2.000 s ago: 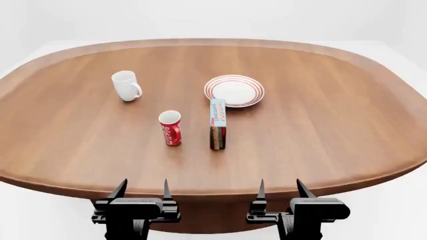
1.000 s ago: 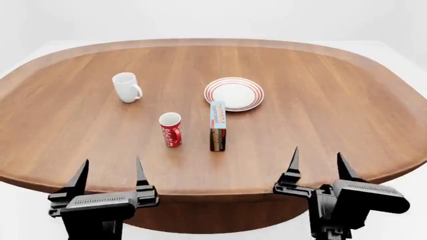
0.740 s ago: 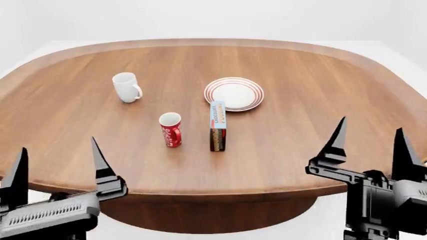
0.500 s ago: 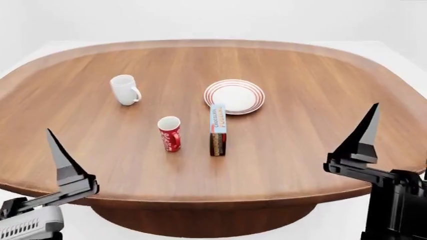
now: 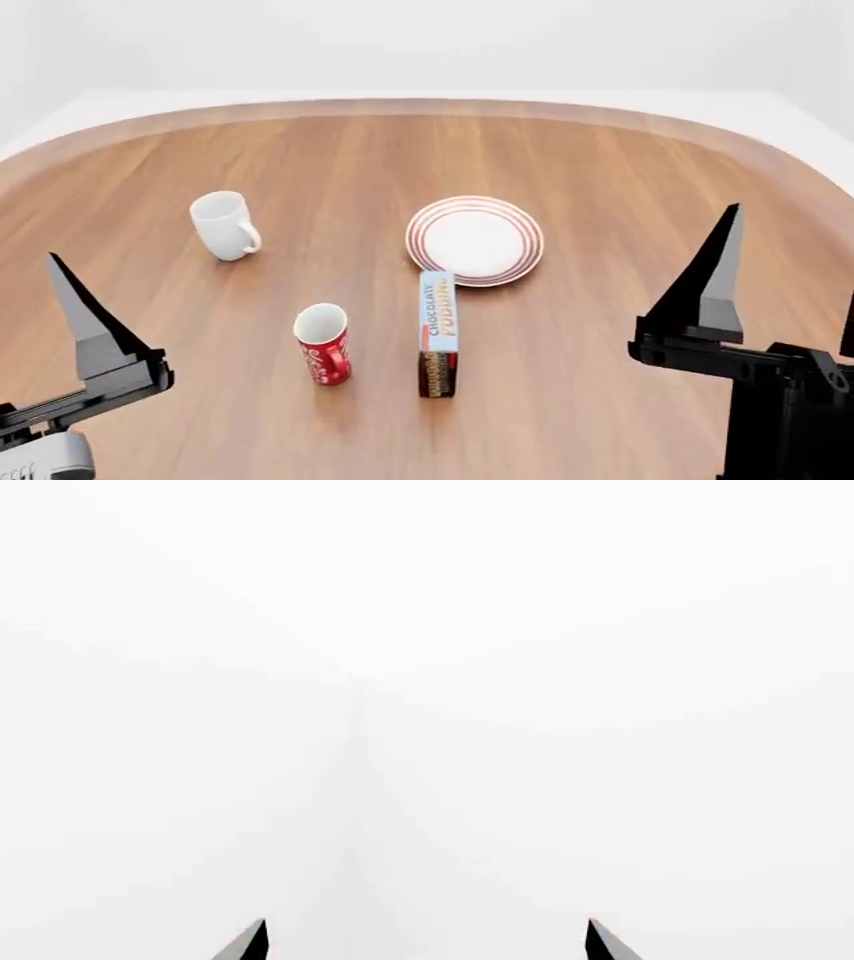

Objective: Pick up the white mug and put it on the plate, and put the chocolate pudding to the right of the plate.

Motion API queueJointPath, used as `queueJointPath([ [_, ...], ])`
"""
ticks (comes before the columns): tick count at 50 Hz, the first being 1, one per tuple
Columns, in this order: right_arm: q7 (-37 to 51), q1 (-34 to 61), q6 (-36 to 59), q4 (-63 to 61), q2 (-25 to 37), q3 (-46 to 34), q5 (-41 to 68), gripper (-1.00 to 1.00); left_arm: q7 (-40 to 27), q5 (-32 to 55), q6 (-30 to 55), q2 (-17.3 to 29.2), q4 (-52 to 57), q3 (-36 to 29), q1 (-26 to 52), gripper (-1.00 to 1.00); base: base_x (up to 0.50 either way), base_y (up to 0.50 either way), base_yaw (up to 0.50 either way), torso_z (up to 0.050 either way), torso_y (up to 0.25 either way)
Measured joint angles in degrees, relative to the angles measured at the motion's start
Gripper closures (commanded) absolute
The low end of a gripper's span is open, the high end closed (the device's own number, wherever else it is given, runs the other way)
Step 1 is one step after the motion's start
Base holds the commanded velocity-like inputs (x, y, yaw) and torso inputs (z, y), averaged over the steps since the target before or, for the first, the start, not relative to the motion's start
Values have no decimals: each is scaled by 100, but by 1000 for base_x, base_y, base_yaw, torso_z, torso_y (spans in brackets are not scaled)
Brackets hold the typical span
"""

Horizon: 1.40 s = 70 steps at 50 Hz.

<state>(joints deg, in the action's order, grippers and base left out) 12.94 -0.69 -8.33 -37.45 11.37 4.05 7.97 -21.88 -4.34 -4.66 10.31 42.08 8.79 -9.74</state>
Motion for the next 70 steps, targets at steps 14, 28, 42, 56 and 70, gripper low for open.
queueJointPath([
  [14, 16, -25, -34, 10, 57, -97, 6, -100, -47, -16, 22, 56, 24, -66, -7, -100, 500, 0, 0, 0, 0],
  [28, 45, -42, -55, -7, 112, -170, 2, -100, -94, -32, -14, 105, -21, -145, -9, -100, 500, 0, 0, 0, 1],
  [42, 84, -64, -74, -29, 159, -236, -24, -100, -140, -38, -69, 154, -64, -214, -27, -100, 500, 0, 0, 0, 1],
  [56, 151, -72, -29, -95, 203, -281, -66, -100, -175, -25, -65, 207, 8, -255, -54, -100, 500, 2, 0, 0, 1],
  [70, 264, -79, 12, -145, 221, -330, -285, -100, -208, -31, 4, 251, 144, -292, -74, -100, 214, 4, 0, 0, 0],
])
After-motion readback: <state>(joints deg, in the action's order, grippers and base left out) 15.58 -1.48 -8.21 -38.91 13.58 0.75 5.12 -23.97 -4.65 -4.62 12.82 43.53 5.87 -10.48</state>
